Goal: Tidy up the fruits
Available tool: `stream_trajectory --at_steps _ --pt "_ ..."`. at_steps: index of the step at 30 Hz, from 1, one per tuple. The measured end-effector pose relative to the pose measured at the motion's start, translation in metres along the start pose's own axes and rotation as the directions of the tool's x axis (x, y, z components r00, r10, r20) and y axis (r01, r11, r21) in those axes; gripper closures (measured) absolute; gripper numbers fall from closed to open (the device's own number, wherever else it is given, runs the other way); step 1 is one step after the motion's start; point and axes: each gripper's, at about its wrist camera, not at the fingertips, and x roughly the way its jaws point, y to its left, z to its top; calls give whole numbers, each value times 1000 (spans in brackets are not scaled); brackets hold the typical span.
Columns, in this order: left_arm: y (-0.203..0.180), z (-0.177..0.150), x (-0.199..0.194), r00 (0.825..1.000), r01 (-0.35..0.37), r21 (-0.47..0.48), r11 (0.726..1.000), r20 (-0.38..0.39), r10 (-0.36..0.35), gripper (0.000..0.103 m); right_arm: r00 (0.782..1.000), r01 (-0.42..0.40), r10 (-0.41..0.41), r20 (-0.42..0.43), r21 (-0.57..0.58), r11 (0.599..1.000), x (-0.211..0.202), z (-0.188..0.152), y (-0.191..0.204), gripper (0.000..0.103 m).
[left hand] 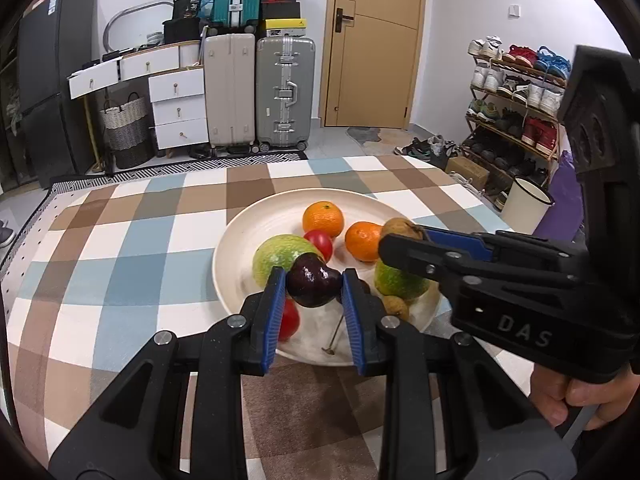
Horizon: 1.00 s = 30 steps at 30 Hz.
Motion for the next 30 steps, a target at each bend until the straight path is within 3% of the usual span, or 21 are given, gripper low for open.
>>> stream_trajectory --at_steps 4,6,10,12,14,17,21,24,26,27,30 --pt "-1 1 5 1000 1 2 1000 -11 -1 77 1000 9 -9 -3 4 1000 -2 0 -3 71" --pt "-1 1 3 1000 3 4 1000 -7 -3 77 1000 14 -14 11 1 1000 -6 1 -3 60" --pt "0 3 -2 1000 -7 -1 1000 10 7 77 999 24 -24 38 -2 1000 -16 3 -4 53" --pt "1 4 -4 1000 -16 -4 1000 9 17 76 999 29 -28 47 -1 1000 -20 4 -5 43" --pt "3 4 -7 1000 -23 -9 1000 13 23 71 998 29 -29 58 3 1000 -24 4 -7 37" --pt "7 5 -12 999 -32 -22 999 22 33 54 997 33 -34 63 11 999 -28 4 -10 31" --pt "16 5 -24 997 -45 -56 997 52 48 21 997 37 -38 68 20 999 -33 3 -13 19" --pt "22 4 -31 996 -63 -66 996 62 67 17 996 31 -33 78 24 999 -39 1 -15 11" --pt "26 2 -35 995 -67 -76 995 64 72 10 996 27 -29 89 23 999 -44 0 -15 6" --pt "28 1 -37 995 -70 -82 994 65 75 1 995 23 -25 93 24 999 -46 0 -16 3" --pt "31 -3 -43 994 -78 -88 993 71 84 1 995 18 -21 102 24 1000 -53 -4 -18 1"
